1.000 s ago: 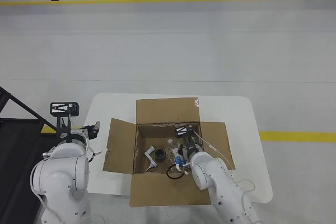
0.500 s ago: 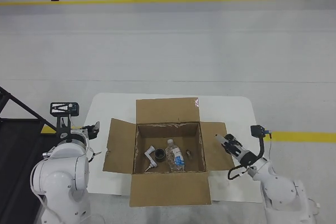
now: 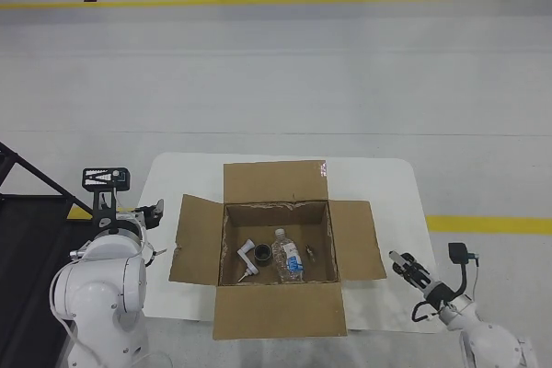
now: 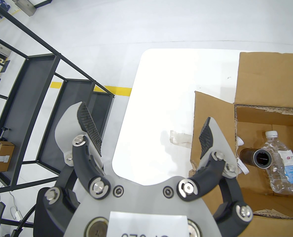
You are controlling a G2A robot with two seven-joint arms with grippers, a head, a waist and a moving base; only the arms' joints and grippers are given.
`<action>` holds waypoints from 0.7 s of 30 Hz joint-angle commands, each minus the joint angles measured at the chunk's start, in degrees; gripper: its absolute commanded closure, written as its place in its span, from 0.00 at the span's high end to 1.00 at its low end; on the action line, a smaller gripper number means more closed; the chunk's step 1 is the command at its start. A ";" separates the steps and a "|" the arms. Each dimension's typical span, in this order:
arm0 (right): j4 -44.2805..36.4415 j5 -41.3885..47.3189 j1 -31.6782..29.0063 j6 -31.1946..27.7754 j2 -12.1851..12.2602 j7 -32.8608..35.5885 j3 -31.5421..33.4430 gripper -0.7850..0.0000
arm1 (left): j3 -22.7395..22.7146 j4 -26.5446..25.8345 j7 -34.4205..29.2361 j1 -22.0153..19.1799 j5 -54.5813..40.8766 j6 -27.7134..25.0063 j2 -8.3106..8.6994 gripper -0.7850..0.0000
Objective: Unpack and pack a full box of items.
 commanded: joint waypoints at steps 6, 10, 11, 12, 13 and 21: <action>3.89 1.10 1.86 -1.22 0.18 -0.13 -4.55 0.44 | 0.00 0.00 0.00 0.00 0.00 0.00 0.00 1.00; 5.77 2.36 2.79 -2.32 0.41 0.56 -6.17 0.40 | 0.00 0.00 0.00 0.00 0.00 0.00 0.00 1.00; 6.27 2.69 2.99 -2.38 0.48 0.75 -6.49 0.37 | 0.00 0.00 0.00 0.00 0.00 0.00 0.00 1.00; 6.69 2.80 3.23 -2.39 0.55 0.75 -6.69 0.26 | 0.00 0.00 0.00 0.00 0.00 0.00 0.00 1.00; 6.98 3.05 3.41 -2.47 0.62 0.52 -6.84 0.20 | 0.00 0.00 0.00 0.00 0.00 0.00 0.00 1.00; 7.08 4.73 2.06 -6.99 1.14 -3.88 -6.39 0.00 | 0.00 0.00 0.00 0.00 0.00 0.00 0.00 1.00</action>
